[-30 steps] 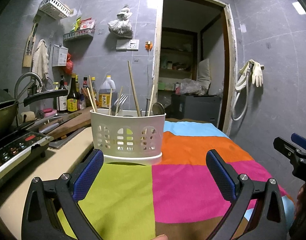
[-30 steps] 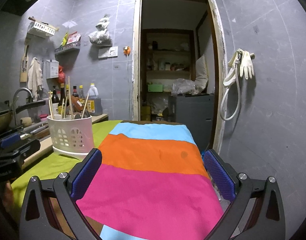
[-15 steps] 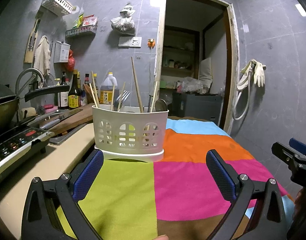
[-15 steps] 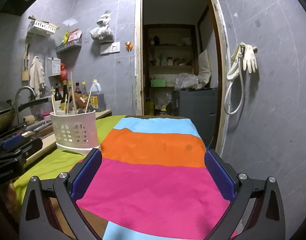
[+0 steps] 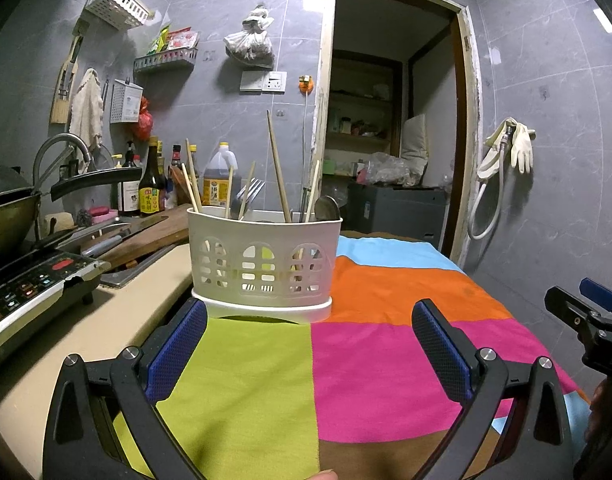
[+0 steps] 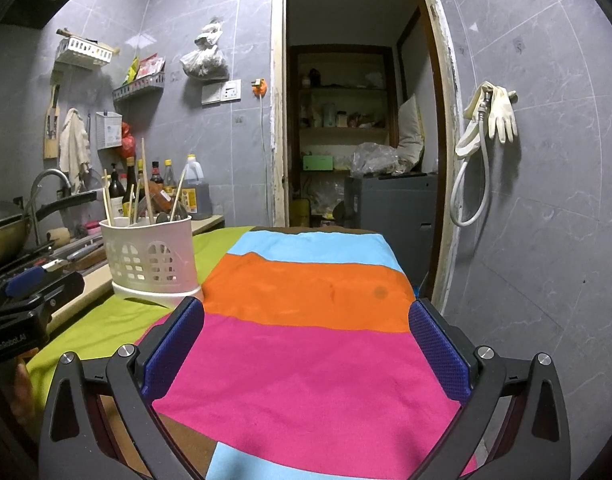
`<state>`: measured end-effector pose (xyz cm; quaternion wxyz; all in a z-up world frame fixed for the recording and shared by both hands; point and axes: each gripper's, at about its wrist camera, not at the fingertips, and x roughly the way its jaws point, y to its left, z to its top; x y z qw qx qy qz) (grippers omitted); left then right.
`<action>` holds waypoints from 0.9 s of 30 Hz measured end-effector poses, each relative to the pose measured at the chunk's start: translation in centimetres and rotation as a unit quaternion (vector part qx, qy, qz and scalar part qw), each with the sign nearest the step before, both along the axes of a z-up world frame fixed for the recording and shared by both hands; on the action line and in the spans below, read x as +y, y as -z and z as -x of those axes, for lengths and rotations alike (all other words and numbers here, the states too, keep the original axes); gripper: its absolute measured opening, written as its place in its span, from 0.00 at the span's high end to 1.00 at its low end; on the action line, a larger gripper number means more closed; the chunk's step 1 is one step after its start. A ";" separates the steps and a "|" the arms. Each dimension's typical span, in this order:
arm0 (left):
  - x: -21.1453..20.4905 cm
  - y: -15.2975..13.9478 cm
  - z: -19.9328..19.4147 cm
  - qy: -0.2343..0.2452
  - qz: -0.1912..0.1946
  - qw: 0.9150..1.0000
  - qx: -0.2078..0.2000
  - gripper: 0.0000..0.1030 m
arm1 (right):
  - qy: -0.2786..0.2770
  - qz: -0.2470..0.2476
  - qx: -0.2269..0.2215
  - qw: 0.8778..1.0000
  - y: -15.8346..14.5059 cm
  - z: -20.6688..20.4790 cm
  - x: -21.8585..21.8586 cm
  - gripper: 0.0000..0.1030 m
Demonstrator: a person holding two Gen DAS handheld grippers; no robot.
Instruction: Organize utensils
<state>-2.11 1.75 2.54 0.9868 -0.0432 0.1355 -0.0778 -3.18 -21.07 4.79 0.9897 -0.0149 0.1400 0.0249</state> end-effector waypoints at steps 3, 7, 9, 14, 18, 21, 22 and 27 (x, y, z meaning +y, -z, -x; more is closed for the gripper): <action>0.1 0.1 -0.1 0.001 0.000 1.000 0.002 0.02 | 0.000 0.000 0.000 1.000 0.0 0.0 0.0 0.00; 0.2 0.1 -0.2 0.000 0.000 1.000 0.001 0.02 | 0.000 -0.001 0.000 1.000 0.0 -0.1 -0.1 0.00; 0.2 0.1 -0.2 0.001 0.000 1.000 0.002 0.02 | 0.000 -0.001 0.000 1.000 0.0 0.0 -0.1 0.00; 0.2 0.1 -0.2 0.001 0.000 1.000 0.002 0.02 | -0.001 -0.002 0.000 1.000 0.0 -0.1 -0.1 0.00; 0.1 0.2 -0.1 0.001 -0.002 1.000 0.001 0.02 | 0.000 -0.001 0.000 1.000 0.0 0.0 -0.1 0.00; 0.2 0.2 -0.2 0.002 -0.004 1.000 0.001 0.02 | 0.000 -0.001 0.001 1.000 0.0 -0.1 -0.1 0.00; 0.1 0.2 -0.2 0.002 -0.004 1.000 0.000 0.02 | -0.001 -0.001 0.000 1.000 0.0 -0.1 -0.2 0.00; 0.3 0.2 -0.3 0.002 -0.003 1.000 0.001 0.02 | -0.001 -0.002 0.001 1.000 0.0 -0.1 -0.2 0.00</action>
